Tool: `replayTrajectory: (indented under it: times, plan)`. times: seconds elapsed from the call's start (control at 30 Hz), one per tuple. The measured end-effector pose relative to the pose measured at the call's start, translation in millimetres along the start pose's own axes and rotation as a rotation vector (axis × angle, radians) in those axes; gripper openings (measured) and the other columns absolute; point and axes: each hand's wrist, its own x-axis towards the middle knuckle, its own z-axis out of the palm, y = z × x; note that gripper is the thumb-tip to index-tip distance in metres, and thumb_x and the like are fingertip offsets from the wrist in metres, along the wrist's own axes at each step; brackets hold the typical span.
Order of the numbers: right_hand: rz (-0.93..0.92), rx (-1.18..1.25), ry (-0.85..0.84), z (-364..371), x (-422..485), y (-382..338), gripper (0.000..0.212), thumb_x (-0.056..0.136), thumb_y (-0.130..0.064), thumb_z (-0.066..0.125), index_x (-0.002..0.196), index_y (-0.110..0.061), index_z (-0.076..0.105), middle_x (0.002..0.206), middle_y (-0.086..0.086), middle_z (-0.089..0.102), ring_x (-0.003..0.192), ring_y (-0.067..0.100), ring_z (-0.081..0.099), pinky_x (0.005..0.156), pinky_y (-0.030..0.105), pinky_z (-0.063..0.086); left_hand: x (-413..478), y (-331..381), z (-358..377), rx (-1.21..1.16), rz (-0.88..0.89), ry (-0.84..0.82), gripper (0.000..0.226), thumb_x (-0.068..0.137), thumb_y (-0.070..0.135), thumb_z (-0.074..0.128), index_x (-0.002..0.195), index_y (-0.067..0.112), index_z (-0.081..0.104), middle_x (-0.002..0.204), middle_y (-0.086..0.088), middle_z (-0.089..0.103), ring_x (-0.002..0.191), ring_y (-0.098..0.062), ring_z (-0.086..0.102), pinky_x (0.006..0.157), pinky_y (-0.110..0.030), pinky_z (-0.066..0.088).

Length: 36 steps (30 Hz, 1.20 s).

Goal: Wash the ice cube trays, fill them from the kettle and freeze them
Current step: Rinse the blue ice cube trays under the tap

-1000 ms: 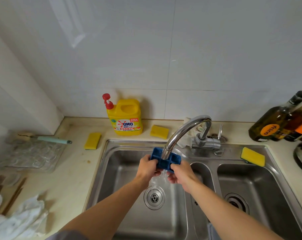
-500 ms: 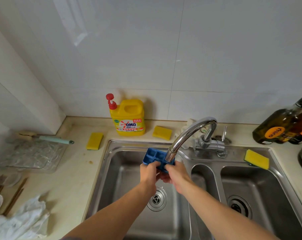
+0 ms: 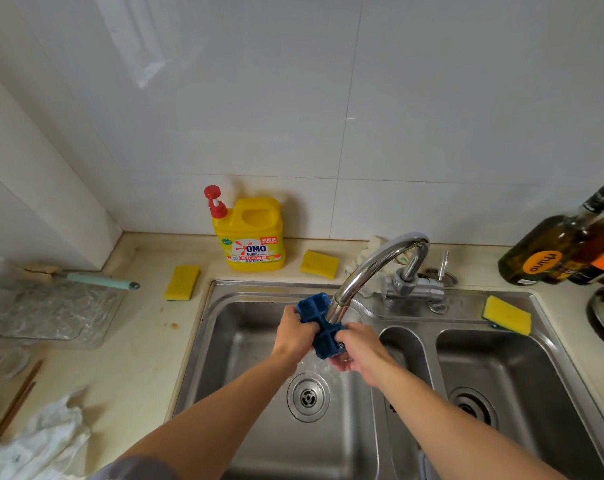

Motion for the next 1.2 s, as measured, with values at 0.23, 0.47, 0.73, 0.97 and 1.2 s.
replayTrajectory:
  times: [0.23,0.47,0.73,0.97,1.2]
  plan:
    - [-0.093,-0.051,0.127,4.3,2.5,-0.2,0.021,0.099,-0.007,0.048,0.094,-0.006,0.068,0.064,0.013,0.073,0.052,0.023,0.062,0.05,0.031,0.049,-10.2,1.6,6.5,-0.174,-0.004,-0.155,0.045,0.09,0.004,0.063,0.129,0.017,0.045,0.118,-0.007,0.066,0.102,-0.023,0.069,0.086,-0.041,0.06]
    - [-0.144,-0.213,0.17,8.4,-2.9,-0.5,0.018,0.096,-0.009,0.05,0.093,-0.011,0.067,0.076,0.008,0.074,0.047,0.014,0.068,0.042,0.023,0.048,-15.4,-11.7,14.9,-0.084,-0.062,-0.231,0.033,0.085,0.0,0.047,0.111,0.01,0.065,0.086,-0.014,0.074,0.076,-0.025,0.072,0.075,-0.039,0.061]
    - [-0.098,-0.178,0.117,-0.2,-2.0,-2.6,0.019,0.091,-0.029,0.066,0.104,-0.017,0.06,0.097,0.006,0.073,0.083,0.021,0.072,0.06,0.033,0.061,-10.4,1.1,-4.6,0.106,-0.017,-0.175,0.033,0.093,-0.004,0.045,0.117,0.016,0.052,0.107,-0.009,0.071,0.087,-0.021,0.074,0.06,-0.027,0.058]
    - [-0.142,-0.102,0.104,-5.1,-1.0,-3.7,0.024,0.088,0.001,0.054,0.096,-0.017,0.068,0.091,0.012,0.076,0.084,0.031,0.074,0.063,0.04,0.062,-19.2,1.1,-4.8,0.267,0.044,-0.3,0.032,0.094,0.0,0.044,0.117,0.02,0.052,0.102,-0.005,0.07,0.087,-0.02,0.074,0.058,-0.027,0.057]
    - [-0.152,-0.046,0.054,-1.7,2.1,0.7,0.024,0.089,-0.014,0.068,0.111,-0.017,0.058,0.094,0.017,0.074,0.066,0.024,0.071,0.056,0.032,0.057,-10.2,-4.7,-8.9,0.198,0.092,-0.131,0.038,0.091,-0.005,0.042,0.109,0.016,0.069,0.094,-0.011,0.074,0.08,-0.026,0.071,0.064,-0.035,0.057]
